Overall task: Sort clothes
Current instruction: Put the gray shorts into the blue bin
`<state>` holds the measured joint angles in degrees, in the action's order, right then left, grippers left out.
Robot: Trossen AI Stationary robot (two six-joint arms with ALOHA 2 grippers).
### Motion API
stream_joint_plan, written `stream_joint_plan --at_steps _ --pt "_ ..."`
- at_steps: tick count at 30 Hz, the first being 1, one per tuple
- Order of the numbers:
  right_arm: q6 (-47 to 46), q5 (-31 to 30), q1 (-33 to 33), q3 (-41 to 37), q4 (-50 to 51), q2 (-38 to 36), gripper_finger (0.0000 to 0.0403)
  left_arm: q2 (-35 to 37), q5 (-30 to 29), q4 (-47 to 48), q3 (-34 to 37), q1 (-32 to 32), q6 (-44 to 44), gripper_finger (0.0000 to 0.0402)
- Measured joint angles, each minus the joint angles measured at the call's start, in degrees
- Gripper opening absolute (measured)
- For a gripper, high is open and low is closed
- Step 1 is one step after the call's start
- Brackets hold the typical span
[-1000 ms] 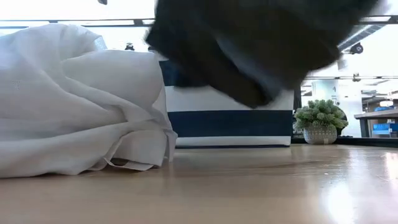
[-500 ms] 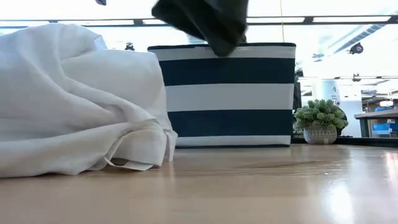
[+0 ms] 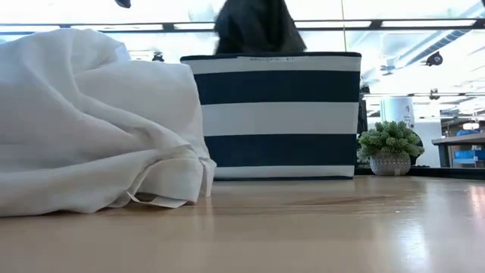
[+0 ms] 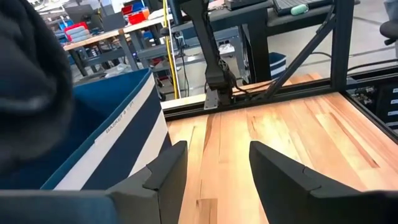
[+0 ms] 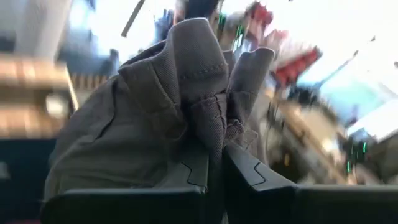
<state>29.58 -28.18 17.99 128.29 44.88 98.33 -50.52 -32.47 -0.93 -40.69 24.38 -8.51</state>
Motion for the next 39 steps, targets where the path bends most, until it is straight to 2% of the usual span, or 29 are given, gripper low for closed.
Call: stream_joint_plan --at_steps 2,5,9,12,16,20,33,39 --pt "-2.9 2.0 2.7 -0.9 6.1 1.1 0.0003 0.0 0.0 0.0 0.0 0.0 0.2 0.0158" --pt "-8.2 8.5 5.4 -2.1 15.5 2.8 0.0003 0.0 0.0 0.1 0.0 0.0 0.3 0.0155" --pt "-12.3 16.3 7.3 -3.6 22.5 4.9 0.0003 0.0 0.1 0.0 0.0 0.0 0.4 0.0157" --pt "-13.1 21.3 8.8 -6.1 23.0 6.6 0.0003 0.0 0.1 0.0 0.0 0.0 0.4 0.0161" --pt "-12.7 23.4 10.4 -9.5 20.8 9.8 0.0002 0.0 0.1 -0.1 0.0 0.0 0.4 0.0164" --pt "-12.4 28.8 12.9 -11.0 18.6 14.4 0.0002 0.0 0.1 -0.1 0.0 0.0 0.4 0.0161" --pt "-11.9 34.5 13.8 -11.0 16.7 27.8 0.0009 0.0 0.1 0.5 0.0 0.0 1.1 0.0159" --pt "-13.8 34.2 13.0 -10.9 18.0 26.0 0.0060 0.0 0.1 0.7 0.0 0.0 1.3 0.0171"
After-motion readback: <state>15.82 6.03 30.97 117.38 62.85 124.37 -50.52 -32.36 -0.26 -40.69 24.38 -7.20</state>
